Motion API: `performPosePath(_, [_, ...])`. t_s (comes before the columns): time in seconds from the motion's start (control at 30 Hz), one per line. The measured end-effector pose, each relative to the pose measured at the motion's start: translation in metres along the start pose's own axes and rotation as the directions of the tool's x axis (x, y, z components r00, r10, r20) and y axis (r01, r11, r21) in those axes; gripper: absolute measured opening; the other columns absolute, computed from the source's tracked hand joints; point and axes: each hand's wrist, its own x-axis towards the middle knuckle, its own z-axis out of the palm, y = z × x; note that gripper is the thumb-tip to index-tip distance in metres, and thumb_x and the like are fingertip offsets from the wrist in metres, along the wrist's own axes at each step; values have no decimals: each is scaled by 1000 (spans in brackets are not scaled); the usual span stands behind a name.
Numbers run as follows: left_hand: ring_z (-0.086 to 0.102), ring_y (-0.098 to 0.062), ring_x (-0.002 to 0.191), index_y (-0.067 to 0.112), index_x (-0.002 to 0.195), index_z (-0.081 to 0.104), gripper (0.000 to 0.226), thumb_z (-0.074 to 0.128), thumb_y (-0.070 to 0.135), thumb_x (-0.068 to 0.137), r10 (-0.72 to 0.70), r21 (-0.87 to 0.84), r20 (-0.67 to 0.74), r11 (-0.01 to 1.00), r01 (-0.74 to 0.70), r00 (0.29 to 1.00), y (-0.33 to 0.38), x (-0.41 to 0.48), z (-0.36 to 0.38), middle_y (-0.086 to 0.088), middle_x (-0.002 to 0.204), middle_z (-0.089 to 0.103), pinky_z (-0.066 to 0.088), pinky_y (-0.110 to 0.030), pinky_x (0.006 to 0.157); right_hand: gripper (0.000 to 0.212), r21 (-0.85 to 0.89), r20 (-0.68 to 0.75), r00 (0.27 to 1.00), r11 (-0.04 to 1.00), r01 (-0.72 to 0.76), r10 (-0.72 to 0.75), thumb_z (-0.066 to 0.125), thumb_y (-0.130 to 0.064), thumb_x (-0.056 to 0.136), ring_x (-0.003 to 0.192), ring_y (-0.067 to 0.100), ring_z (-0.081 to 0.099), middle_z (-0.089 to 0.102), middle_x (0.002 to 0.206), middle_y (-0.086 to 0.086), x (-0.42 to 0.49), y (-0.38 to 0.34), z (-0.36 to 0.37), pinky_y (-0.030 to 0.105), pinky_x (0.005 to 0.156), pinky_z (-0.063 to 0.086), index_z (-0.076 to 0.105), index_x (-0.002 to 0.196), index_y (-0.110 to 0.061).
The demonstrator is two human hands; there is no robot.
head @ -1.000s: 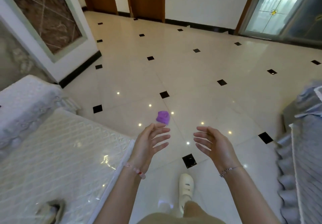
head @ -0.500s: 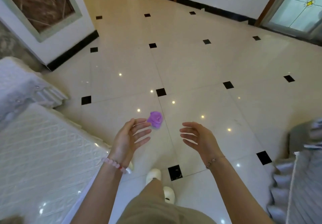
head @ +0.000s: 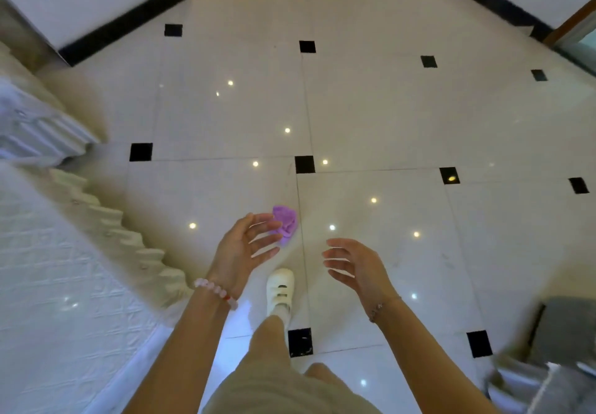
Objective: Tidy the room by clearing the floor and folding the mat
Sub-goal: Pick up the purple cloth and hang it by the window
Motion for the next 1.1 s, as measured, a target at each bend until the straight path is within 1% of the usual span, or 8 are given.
performPosePath(0.13, [63, -21, 86, 13, 96, 64, 30, 38, 29, 98, -35, 21, -28, 999, 35, 999, 14, 65, 12, -4, 91, 68, 48, -40, 89, 23, -34, 46, 999, 999, -9, 10, 43, -11, 95, 76, 21, 64, 67, 81, 7, 76, -33, 9, 31, 79, 49, 65, 88, -10])
performPosePath(0.27, [64, -19, 86, 15, 94, 64, 24, 42, 26, 96, -80, 49, -90, 995, 85, 993, 3, 138, 6, -3, 93, 67, 49, -37, 88, 21, -74, 26, 997, 995, -72, 74, 45, -11, 94, 67, 17, 62, 66, 74, 4, 157, -34, 18, 25, 67, 49, 63, 83, -12])
performPosePath(0.53, [65, -19, 88, 16, 95, 64, 21, 45, 26, 95, -219, -63, -253, 976, 210, 942, -99, 294, -50, -2, 95, 68, 53, -34, 80, 22, -239, 5, 933, 907, -348, 359, 46, -13, 94, 64, 17, 58, 63, 75, 6, 358, 73, 22, 25, 64, 44, 60, 77, -13])
performPosePath(0.73, [65, -21, 88, 14, 96, 63, 21, 43, 21, 96, -246, -245, -250, 952, 184, 937, -188, 382, -85, -4, 94, 67, 52, -35, 81, 17, -432, -40, 942, 844, -318, 334, 54, -13, 89, 64, 15, 55, 61, 73, 5, 484, 162, 14, 25, 62, 42, 58, 73, -16])
performPosePath(0.83, [63, -22, 93, 14, 96, 63, 24, 41, 23, 97, -256, -304, -280, 938, 167, 925, -233, 411, -103, -4, 97, 66, 50, -37, 84, 13, -570, -16, 968, 793, -214, 250, 62, -16, 83, 76, 17, 57, 62, 84, 5, 531, 208, 14, 30, 70, 45, 59, 72, -23])
performPosePath(0.9, [63, -22, 94, 15, 97, 64, 25, 41, 25, 96, -263, -327, -313, 932, 157, 913, -260, 422, -116, -5, 98, 67, 50, -38, 85, 13, -600, -1, 980, 784, -159, 198, 68, -17, 79, 88, 17, 58, 63, 99, 5, 555, 238, 17, 33, 77, 50, 62, 89, -22])
performPosePath(1.0, [65, -24, 94, 15, 95, 66, 28, 42, 29, 96, -293, -355, -337, 920, 167, 895, -290, 428, -135, -5, 95, 70, 49, -41, 88, 48, -598, 8, 994, 797, -82, 109, 73, -13, 77, 91, 16, 52, 55, 115, 6, 578, 269, 25, 27, 68, 45, 54, 121, -14])
performPosePath(1.1, [65, -24, 95, 16, 97, 66, 29, 42, 32, 95, -307, -383, -363, 910, 160, 879, -306, 431, -153, -6, 97, 71, 48, -42, 89, 69, -661, 18, 997, 749, -43, 73, 74, -13, 75, 109, 21, 52, 53, 123, 10, 601, 296, 32, 26, 86, 44, 43, 136, -13])
